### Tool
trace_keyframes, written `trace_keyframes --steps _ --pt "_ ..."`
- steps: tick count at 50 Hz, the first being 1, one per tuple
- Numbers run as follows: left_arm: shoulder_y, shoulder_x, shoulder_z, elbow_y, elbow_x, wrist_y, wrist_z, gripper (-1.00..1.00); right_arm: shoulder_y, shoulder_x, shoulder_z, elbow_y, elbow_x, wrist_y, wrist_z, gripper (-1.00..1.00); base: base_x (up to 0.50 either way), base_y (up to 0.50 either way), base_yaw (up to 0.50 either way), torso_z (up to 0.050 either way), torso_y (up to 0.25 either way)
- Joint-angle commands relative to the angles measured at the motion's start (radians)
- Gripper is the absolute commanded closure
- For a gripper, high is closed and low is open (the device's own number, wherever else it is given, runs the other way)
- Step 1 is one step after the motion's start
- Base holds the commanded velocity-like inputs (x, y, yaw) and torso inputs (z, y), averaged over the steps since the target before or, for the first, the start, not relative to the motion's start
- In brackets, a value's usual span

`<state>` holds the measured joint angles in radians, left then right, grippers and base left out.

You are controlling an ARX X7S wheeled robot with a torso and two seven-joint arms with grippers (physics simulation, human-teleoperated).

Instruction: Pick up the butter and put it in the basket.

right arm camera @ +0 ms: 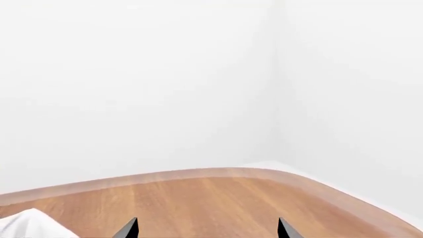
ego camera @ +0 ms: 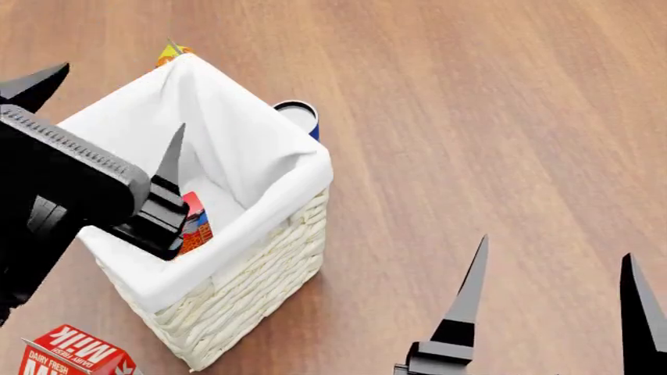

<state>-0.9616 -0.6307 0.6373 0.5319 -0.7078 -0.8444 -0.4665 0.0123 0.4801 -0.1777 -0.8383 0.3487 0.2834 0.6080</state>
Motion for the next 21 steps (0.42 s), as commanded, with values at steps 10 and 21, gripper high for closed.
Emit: trace_keyframes --steps 10,21 --pt "0.316 -0.085 -0.117 0.319 0.081 0.241 -0.212 -1.0 0.009 0.0 -0.025 0.003 -0.013 0.005 0.002 -1.0 0.0 0.0 0.0 0.0 0.0" --pt "0.455 -0.11 -0.089 0.296 0.21 0.39 -0.231 -1.0 0.013 -0.003 -0.039 0.02 -0.021 -0.001 -0.001 -1.0 0.0 0.0 0.0 0.0 0.0"
